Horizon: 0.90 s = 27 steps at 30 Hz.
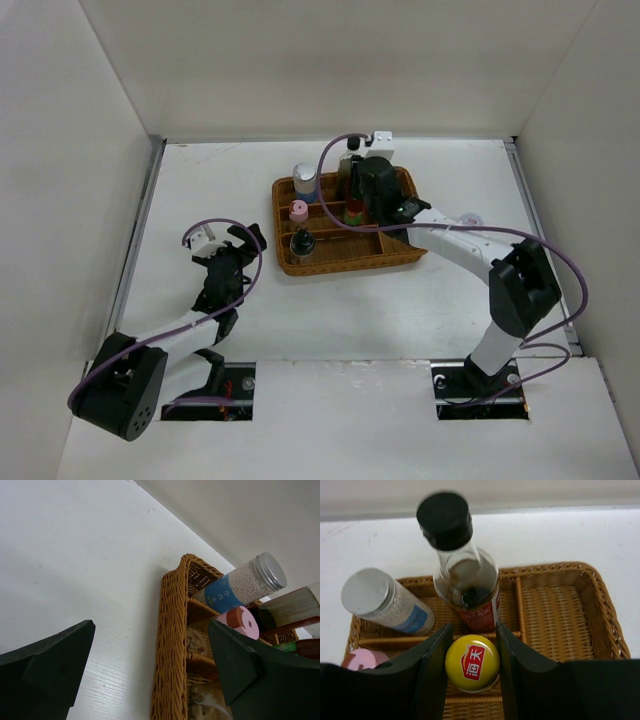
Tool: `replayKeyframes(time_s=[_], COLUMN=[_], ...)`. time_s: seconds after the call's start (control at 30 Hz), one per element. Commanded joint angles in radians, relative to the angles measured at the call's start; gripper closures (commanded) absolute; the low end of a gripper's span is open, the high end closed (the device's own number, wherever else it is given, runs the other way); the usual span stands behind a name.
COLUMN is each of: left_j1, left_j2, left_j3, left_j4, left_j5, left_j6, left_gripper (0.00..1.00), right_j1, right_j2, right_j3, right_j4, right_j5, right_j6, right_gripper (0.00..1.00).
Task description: Organize the condiment bottles
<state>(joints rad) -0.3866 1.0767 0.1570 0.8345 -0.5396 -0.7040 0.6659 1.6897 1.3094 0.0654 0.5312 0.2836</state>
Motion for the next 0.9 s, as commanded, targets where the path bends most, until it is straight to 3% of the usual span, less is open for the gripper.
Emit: replayKeyframes(time_s=[0.0,0.47,0.73,0.87], left_j1=[0.004,0.005,0.009,0.01], left_j2=[0.009,0.012,0.014,0.003], left_j3=[0.022,0.024,0.022,0.021], left_j4=[0.051,0.051,0.051,0.051], left_j5=[0.018,0.018,0.018,0.026], left_j6=[-0.015,-0.018,-0.02,-0.023], left_gripper=[0.0,0.0,0.0,0.0], right_j1=[0.022,0.051,0.031,-0.1], right_j2=[-0.021,-0.047,-0.33,-0.517], right_j3=[-0.004,-0.058,-0.218,-0.392], right_j4=[0.174,0.179,0.166,0.145], right_j5=[0.026,0.038,0.053,0.105], right_j6=[-0.015,-0.05,-0.009,0.034], right_gripper=[0.73,0.36,0.2,0.15])
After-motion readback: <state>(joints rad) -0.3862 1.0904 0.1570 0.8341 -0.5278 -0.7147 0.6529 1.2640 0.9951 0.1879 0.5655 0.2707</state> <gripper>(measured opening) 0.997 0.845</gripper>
